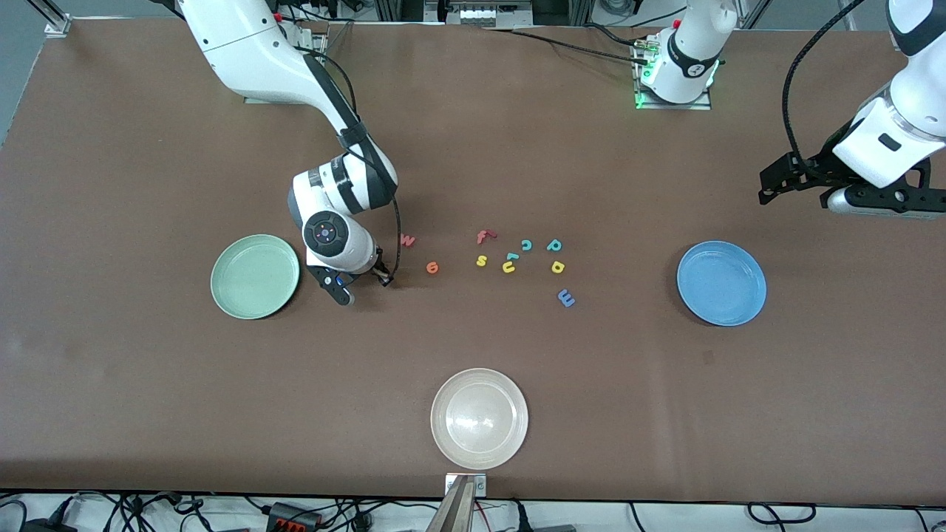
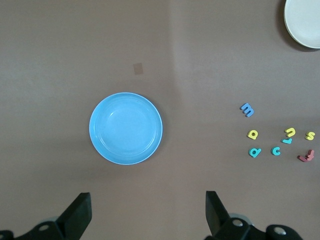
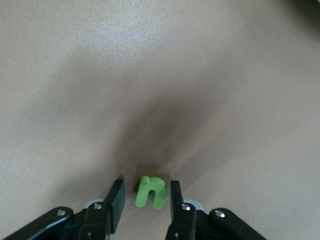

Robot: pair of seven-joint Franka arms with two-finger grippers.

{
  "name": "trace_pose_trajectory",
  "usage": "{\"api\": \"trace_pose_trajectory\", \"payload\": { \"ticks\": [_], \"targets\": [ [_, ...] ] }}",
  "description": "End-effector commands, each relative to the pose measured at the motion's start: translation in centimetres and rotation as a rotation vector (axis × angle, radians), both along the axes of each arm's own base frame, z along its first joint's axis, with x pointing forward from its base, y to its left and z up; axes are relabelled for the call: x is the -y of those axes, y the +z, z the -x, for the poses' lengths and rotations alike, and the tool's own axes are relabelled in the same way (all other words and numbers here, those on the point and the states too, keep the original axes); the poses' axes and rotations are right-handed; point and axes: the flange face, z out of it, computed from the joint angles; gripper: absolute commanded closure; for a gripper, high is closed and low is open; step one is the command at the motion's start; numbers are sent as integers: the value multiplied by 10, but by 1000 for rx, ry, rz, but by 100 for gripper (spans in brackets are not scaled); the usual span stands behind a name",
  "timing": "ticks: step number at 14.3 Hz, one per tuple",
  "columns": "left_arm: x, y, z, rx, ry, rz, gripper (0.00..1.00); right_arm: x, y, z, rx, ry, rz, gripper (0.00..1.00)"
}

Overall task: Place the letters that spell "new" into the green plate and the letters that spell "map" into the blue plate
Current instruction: 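Lower the right gripper and close it on the green n, then carry the n onto the green plate while the left gripper reaches letters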

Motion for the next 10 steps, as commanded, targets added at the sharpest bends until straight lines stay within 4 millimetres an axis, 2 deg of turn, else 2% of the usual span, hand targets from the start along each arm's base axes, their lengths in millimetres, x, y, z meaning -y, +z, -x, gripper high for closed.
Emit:
{"api": "trace_pose_trajectory", "payload": {
  "ticks": [1, 4, 7, 10],
  "targets": [
    [3, 6, 1, -2, 0, 17, 0, -1, 3, 8, 8, 5, 0, 58],
    [13, 6, 2, -2, -17, 16, 0, -6, 2, 11, 9, 17, 1, 65],
    [14, 6, 2, -2, -17, 16, 0, -6, 3, 11, 8, 49, -4, 79],
    [13, 7, 3, 0, -17, 16, 0, -4, 13, 6, 16, 91, -17, 85]
  ]
}}
